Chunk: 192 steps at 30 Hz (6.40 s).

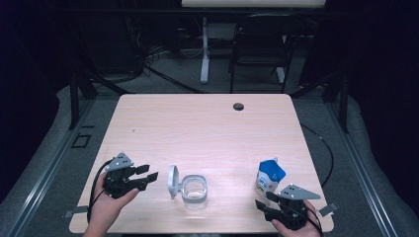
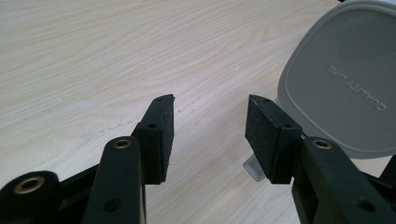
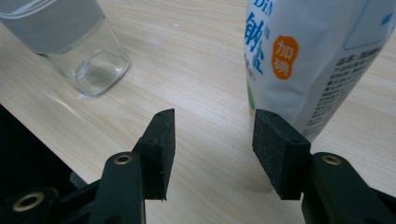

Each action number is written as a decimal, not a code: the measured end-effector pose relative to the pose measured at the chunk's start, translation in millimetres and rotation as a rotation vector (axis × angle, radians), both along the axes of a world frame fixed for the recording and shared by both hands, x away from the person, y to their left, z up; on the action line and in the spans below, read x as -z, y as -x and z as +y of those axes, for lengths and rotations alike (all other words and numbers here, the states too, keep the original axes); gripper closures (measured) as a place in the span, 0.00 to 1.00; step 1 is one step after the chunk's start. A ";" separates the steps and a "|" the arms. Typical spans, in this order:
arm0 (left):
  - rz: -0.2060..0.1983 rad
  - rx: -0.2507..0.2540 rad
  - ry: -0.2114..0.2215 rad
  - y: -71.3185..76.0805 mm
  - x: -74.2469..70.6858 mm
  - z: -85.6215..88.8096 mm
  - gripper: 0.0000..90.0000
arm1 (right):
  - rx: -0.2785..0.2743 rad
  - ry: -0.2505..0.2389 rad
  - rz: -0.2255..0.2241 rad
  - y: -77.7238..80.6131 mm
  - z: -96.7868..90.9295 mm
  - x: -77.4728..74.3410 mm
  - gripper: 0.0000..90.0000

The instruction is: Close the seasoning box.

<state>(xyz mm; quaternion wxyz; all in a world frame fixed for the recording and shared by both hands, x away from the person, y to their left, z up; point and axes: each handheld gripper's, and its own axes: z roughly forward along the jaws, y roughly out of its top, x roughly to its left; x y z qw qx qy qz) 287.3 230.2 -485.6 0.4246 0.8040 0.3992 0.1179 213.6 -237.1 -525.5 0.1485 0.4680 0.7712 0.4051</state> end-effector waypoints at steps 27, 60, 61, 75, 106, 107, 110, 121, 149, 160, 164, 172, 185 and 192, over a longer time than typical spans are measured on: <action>-0.009 -0.018 0.018 0.6 0.0 8.3 0.58 | 0.036 -0.005 0.101 2.8 -15.6 -12.2 0.58; 0.019 -0.082 0.014 10.6 7.1 31.7 0.58 | 0.227 0.132 -0.046 -23.2 5.6 17.7 0.42; 0.018 -0.080 0.013 10.5 7.2 31.7 0.58 | 0.231 0.129 -0.047 -23.1 6.2 18.6 0.42; 0.023 -0.082 0.015 10.0 7.8 33.5 0.58 | 0.244 0.118 -0.084 -27.5 6.3 23.7 0.45; 0.033 -0.098 0.028 7.8 11.7 36.9 0.58 | 0.210 0.089 -0.154 -35.1 1.8 41.2 0.41; 0.036 -0.095 0.025 7.7 11.4 37.6 0.58 | 0.214 0.100 -0.151 -34.6 2.2 41.4 0.41; 0.035 -0.100 0.032 7.6 12.0 38.3 0.58 | 0.212 0.119 -0.138 -33.9 3.0 44.4 0.39; 0.039 -0.105 0.031 6.7 13.8 39.5 0.58 | 0.262 0.135 -0.173 -36.8 8.6 49.5 0.33; 0.047 -0.113 0.035 5.6 16.5 40.9 0.58 | 0.217 0.145 -0.157 -46.3 9.6 54.9 0.44; 0.045 -0.117 0.037 5.6 16.7 41.4 0.58 | 0.196 0.146 -0.159 -46.6 8.4 54.8 0.45; 0.046 -0.120 0.039 5.7 17.0 40.8 0.58 | 0.177 0.137 -0.164 -46.9 6.1 55.2 0.45; 0.047 -0.118 0.036 5.6 16.6 41.0 0.59 | 0.160 0.135 -0.164 -47.5 3.5 55.0 0.46; 0.040 -0.115 0.035 5.4 15.7 42.2 0.59 | 0.135 0.138 -0.179 -47.2 -0.1 55.3 0.46; 0.044 -0.117 0.034 5.4 15.5 42.6 0.59 | 0.119 0.130 -0.185 -46.9 -0.8 55.1 0.47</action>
